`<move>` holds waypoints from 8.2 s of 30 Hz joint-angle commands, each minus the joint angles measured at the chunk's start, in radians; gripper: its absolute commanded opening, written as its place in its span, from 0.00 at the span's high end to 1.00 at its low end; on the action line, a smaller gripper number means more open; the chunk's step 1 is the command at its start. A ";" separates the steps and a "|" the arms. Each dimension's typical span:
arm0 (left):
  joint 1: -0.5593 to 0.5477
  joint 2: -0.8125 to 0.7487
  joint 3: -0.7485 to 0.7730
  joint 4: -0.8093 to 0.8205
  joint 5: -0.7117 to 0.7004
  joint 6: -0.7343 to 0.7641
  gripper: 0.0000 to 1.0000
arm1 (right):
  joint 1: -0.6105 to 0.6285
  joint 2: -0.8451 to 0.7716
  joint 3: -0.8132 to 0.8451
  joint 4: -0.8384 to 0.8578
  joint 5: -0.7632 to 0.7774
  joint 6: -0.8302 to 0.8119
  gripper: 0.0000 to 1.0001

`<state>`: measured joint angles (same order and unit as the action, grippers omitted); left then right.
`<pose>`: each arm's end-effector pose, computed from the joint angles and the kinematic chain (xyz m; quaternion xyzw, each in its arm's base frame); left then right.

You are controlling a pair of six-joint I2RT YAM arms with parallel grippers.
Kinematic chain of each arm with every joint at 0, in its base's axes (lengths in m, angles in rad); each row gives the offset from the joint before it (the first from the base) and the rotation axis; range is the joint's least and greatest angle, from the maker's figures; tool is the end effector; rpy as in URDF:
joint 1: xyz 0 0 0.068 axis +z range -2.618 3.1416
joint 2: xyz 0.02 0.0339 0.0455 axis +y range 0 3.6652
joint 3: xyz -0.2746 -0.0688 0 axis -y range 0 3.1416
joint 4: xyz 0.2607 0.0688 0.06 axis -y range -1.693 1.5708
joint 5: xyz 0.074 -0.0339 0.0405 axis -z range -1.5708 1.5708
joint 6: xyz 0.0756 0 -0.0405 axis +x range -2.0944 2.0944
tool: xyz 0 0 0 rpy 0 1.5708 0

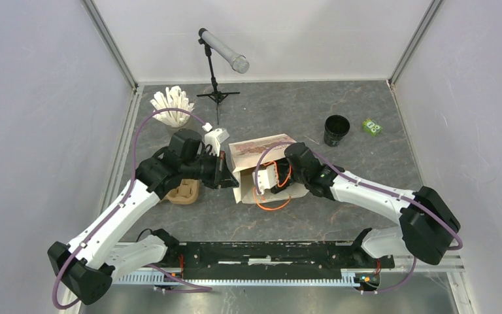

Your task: Pack the takeout coffee

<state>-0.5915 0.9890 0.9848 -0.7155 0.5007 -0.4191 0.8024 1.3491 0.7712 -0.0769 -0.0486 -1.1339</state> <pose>0.1753 -0.1615 0.3093 0.1779 0.8703 -0.3911 0.2407 0.2263 0.2394 0.1982 -0.7448 0.4994 -0.0514 0.4396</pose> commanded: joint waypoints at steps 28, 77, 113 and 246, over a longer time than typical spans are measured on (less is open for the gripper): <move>-0.003 0.026 0.087 -0.062 -0.022 0.013 0.98 | -0.016 -0.094 0.068 -0.217 -0.016 -0.017 0.02; -0.003 0.081 0.153 -0.093 -0.005 0.014 0.98 | 0.012 -0.128 0.132 -0.224 -0.066 0.064 0.11; 0.010 0.153 0.280 -0.169 0.017 -0.135 0.98 | 0.061 -0.127 0.392 -0.442 -0.083 0.137 0.43; 0.582 0.359 1.090 -0.524 -0.331 0.007 0.98 | 0.045 -0.411 0.360 -0.094 0.366 0.904 0.02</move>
<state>-0.0124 1.3933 1.9839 -1.1995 0.0399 -0.3851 0.8490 0.9607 1.0847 -0.1822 0.2947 -0.2409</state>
